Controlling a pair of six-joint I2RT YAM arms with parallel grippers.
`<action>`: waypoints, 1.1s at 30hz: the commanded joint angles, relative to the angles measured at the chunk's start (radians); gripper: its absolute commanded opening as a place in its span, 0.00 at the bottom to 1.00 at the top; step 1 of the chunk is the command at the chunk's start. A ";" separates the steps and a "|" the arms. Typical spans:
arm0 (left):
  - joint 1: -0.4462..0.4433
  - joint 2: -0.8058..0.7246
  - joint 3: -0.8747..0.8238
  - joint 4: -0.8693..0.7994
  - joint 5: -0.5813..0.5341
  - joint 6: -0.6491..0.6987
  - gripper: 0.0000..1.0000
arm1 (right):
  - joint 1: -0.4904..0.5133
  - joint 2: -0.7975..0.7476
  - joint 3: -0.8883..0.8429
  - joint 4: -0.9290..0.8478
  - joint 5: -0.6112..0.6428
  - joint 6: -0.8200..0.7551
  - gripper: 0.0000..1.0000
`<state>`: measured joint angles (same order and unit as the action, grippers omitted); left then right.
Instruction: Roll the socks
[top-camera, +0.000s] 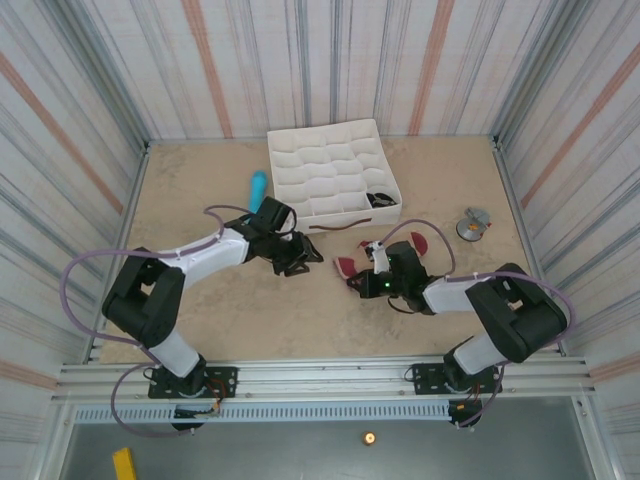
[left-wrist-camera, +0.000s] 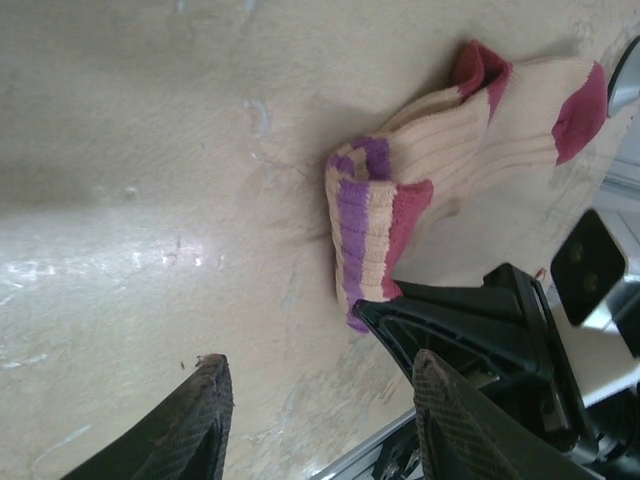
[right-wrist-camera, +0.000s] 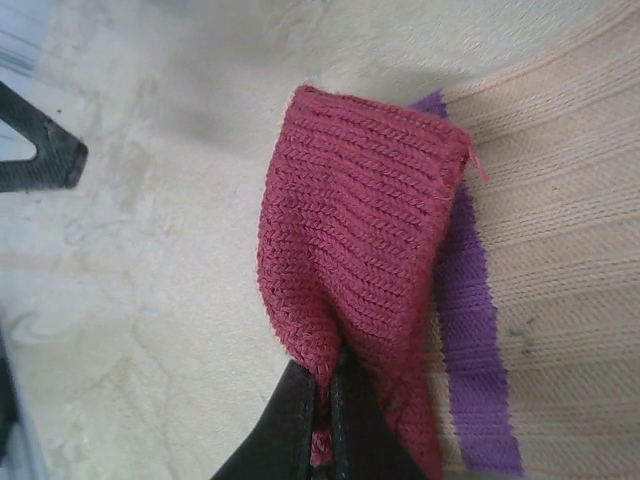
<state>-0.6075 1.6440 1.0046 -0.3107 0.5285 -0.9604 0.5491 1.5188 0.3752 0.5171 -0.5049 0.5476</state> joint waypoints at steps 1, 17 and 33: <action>-0.020 0.046 0.058 -0.032 -0.025 0.057 0.51 | 0.010 0.006 0.004 -0.027 -0.045 0.037 0.00; -0.113 0.248 0.254 -0.203 -0.012 0.070 0.58 | 0.059 -0.073 0.043 -0.196 0.084 -0.047 0.00; -0.103 0.357 0.318 -0.204 -0.059 0.006 0.57 | 0.078 -0.113 0.041 -0.216 0.107 -0.079 0.00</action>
<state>-0.7147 1.9743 1.3037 -0.5011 0.4850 -0.9260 0.6170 1.4258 0.4042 0.3424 -0.4152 0.4980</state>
